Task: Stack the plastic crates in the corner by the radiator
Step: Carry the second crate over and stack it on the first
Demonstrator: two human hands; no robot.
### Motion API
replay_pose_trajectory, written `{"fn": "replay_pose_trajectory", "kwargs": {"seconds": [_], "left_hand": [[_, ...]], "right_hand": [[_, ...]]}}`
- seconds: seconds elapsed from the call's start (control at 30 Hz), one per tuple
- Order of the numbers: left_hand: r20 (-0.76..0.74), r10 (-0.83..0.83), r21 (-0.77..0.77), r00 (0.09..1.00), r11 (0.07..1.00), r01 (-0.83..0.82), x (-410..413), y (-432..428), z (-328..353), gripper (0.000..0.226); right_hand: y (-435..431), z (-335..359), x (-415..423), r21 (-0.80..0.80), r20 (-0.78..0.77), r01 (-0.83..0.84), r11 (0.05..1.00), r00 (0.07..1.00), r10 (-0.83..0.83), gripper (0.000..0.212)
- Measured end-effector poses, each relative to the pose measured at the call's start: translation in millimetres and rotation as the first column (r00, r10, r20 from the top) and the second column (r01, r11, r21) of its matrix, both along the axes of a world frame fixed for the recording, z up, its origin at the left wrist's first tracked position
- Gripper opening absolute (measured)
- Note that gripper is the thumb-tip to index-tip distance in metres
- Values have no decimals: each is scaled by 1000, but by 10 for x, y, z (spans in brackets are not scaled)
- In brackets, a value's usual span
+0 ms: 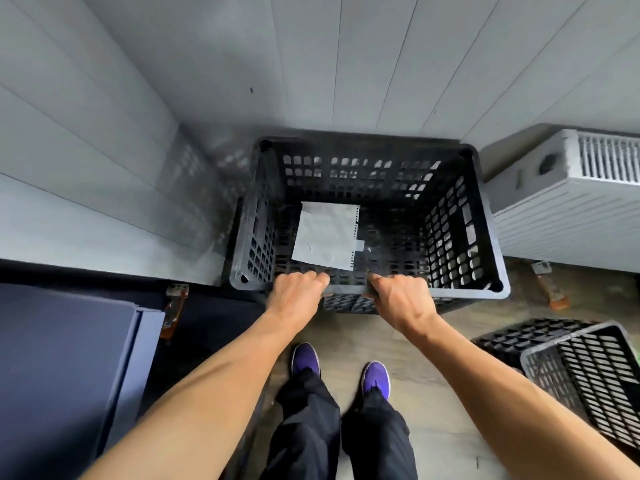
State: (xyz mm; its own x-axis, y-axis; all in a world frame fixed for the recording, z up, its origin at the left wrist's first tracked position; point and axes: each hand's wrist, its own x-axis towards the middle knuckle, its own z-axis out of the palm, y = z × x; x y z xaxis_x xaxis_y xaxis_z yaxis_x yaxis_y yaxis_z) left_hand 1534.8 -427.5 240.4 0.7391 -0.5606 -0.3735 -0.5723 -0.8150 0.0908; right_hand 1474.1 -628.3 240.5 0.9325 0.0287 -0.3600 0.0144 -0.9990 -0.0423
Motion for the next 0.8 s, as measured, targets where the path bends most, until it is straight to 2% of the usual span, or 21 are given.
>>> {"fn": "replay_pose_trajectory", "kwargs": {"seconds": [0.43,0.8], "left_hand": [[52,-18,-18,999,1000,19,197,-98,-813,28],[26,-7,-52,1000,999,9,172,59,-1092,22]], "right_hand": [[-81,-768,149,-13,26,35,999,999,-35,13],[-152,-1014,101,106,-5,-87,990,996,88,17]]}}
